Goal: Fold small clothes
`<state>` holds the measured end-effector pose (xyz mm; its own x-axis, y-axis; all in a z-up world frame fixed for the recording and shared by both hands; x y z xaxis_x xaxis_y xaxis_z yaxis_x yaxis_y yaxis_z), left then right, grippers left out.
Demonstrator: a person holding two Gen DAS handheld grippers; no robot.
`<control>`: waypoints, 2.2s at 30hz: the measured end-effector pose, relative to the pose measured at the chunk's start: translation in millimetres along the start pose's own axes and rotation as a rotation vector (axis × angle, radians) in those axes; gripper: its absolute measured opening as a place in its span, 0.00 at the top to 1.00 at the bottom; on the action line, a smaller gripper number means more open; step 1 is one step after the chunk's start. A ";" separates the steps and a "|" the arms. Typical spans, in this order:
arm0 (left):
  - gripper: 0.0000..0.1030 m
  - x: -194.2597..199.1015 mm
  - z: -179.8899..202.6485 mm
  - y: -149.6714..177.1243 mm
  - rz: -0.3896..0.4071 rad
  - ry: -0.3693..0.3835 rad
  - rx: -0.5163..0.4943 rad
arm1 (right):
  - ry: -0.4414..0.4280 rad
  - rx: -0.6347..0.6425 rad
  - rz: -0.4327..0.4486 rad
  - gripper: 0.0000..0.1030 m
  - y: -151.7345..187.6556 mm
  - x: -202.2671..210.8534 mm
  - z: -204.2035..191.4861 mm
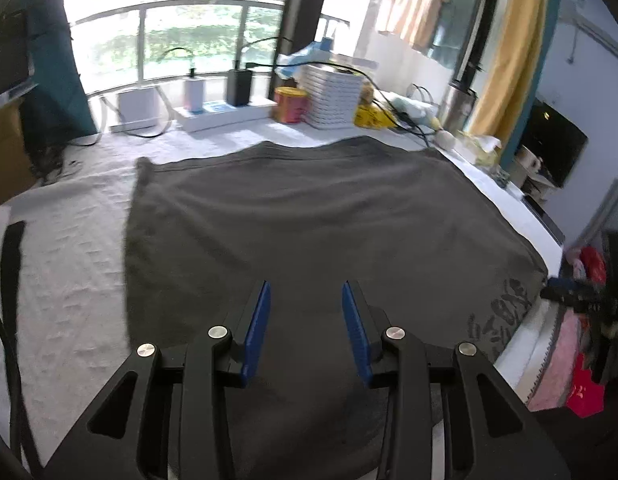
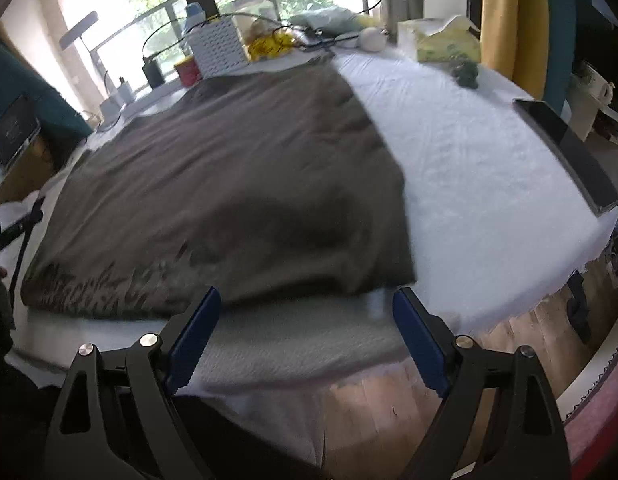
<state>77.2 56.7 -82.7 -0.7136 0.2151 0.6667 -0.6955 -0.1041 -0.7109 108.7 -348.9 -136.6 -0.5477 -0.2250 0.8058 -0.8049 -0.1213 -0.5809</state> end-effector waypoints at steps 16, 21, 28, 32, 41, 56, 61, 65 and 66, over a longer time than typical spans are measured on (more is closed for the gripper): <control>0.62 -9.0 -26.9 5.3 -0.027 -0.025 0.074 | -0.112 -0.101 0.064 0.13 -39.2 -27.5 -10.9; 0.62 -14.6 -36.5 -3.7 -0.031 -0.039 0.093 | -0.121 -0.110 0.070 0.13 -52.0 -36.8 -12.8; 0.62 -26.0 -40.7 -18.7 -0.035 -0.035 0.087 | -0.129 -0.114 0.075 0.13 -77.8 -55.0 -11.8; 0.62 -33.9 -47.1 -24.7 -0.043 -0.037 0.100 | -0.131 -0.113 0.075 0.13 -93.2 -66.0 -13.0; 0.62 -43.5 -61.8 -38.9 -0.046 -0.039 0.130 | -0.129 -0.067 0.067 0.13 -121.9 -87.6 -20.9; 0.62 -55.9 -68.0 -60.1 -0.051 -0.004 0.106 | -0.034 0.113 0.067 0.71 -141.8 -108.9 -47.2; 0.62 -50.1 -70.8 -62.0 -0.039 0.001 0.096 | -0.041 0.109 0.077 0.80 -144.3 -106.3 -48.9; 0.62 -43.1 -75.9 -59.0 -0.025 0.001 0.107 | -0.052 0.137 0.110 0.82 -150.3 -95.6 -64.5; 0.62 -41.4 -77.8 -57.8 -0.023 0.000 0.110 | -0.060 0.146 0.118 0.83 -152.3 -92.8 -69.0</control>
<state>153.4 129.4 -86.6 -0.6975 0.2190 0.6823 -0.7165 -0.2048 -0.6668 266.4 -242.8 -115.0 -0.6185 -0.3022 0.7254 -0.6919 -0.2283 -0.6850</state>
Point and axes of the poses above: each gripper's, at about its wrist camera, not at the fingertips, and x roughly against the way its jaws point, z to its right, y to its underside, the point moved 2 cm from there along -x, roughly the way its jaws point, and after that the axes turned 3 degrees about y, right-handed, at the moved point
